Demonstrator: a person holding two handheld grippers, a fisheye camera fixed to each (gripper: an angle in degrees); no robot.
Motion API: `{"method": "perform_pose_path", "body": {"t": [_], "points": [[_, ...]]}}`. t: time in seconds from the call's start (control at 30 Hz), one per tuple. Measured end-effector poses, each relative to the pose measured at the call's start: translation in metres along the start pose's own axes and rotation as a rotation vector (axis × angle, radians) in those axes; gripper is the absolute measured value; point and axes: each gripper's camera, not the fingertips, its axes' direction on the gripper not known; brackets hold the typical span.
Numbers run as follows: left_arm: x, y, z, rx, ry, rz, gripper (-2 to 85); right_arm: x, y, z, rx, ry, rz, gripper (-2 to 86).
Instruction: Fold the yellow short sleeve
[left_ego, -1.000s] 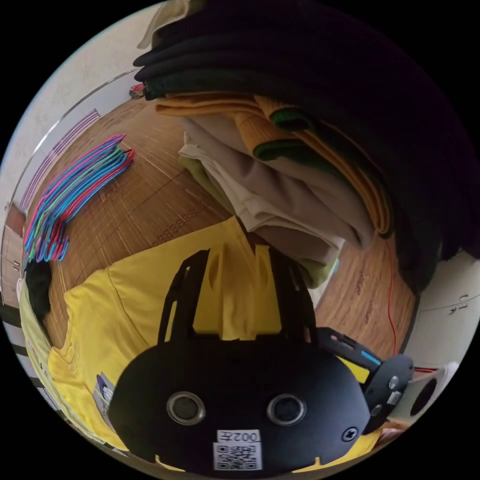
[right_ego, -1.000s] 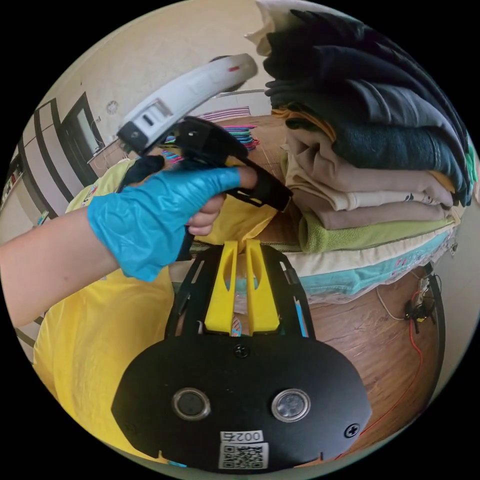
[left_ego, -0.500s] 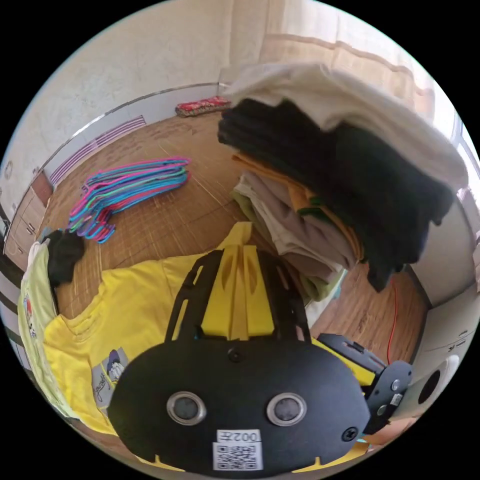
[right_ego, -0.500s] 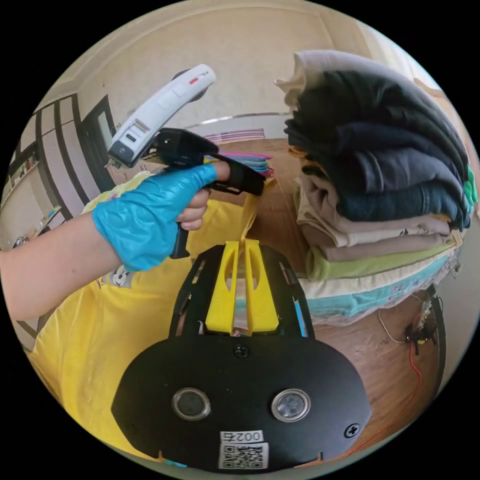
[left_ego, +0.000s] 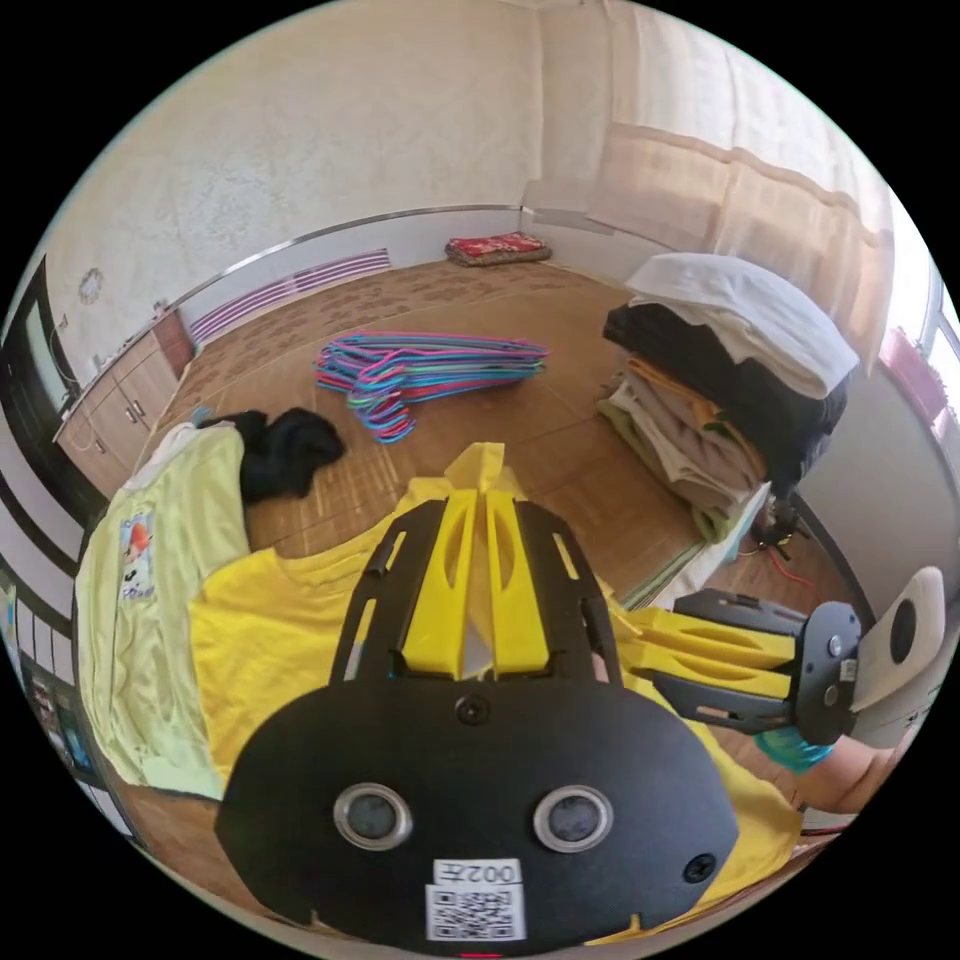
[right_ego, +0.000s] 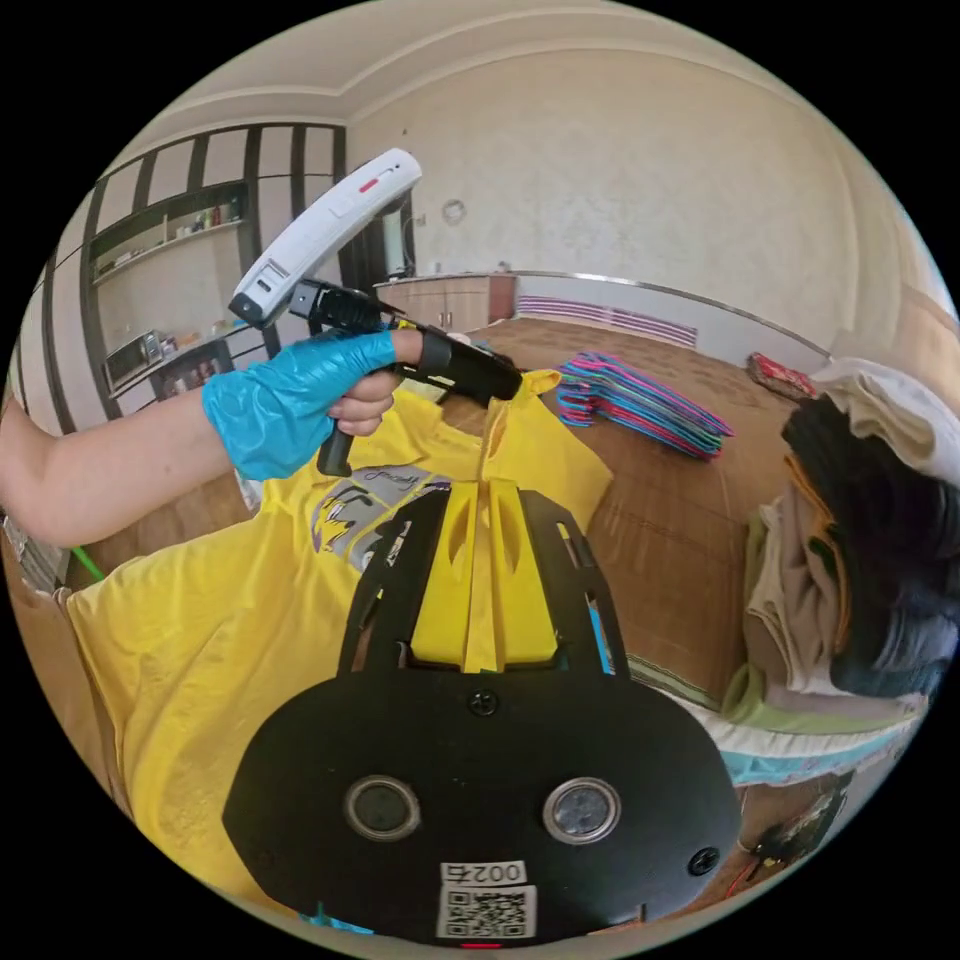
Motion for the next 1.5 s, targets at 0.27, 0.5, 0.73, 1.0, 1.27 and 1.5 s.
{"method": "perform_pose_path", "body": {"t": [0.27,0.5,0.73,1.0,1.27,1.5], "points": [[-0.047,0.081,0.045,-0.221,-0.136,-0.083,0.2,-0.024,-0.009,0.056,-0.251,-0.048,-0.127,7.7],[-0.08,0.111,0.047,-0.21,-0.139,-0.167,1.8,0.012,-0.005,0.041,-0.238,-0.006,-0.037,8.4],[-0.074,0.111,0.086,-0.249,-0.098,-0.166,2.3,0.035,-0.008,0.057,-0.269,0.109,0.022,8.4],[-0.068,0.105,0.095,-0.259,-0.123,-0.206,1.5,0.042,-0.009,0.068,-0.223,0.097,0.046,6.3],[-0.033,0.041,0.114,-0.184,0.019,-0.101,1.7,0.049,-0.003,0.068,-0.211,0.156,0.085,2.1],[0.011,-0.017,0.192,-0.185,0.149,-0.014,2.7,0.054,-0.004,0.069,-0.218,0.118,0.073,4.3]]}}
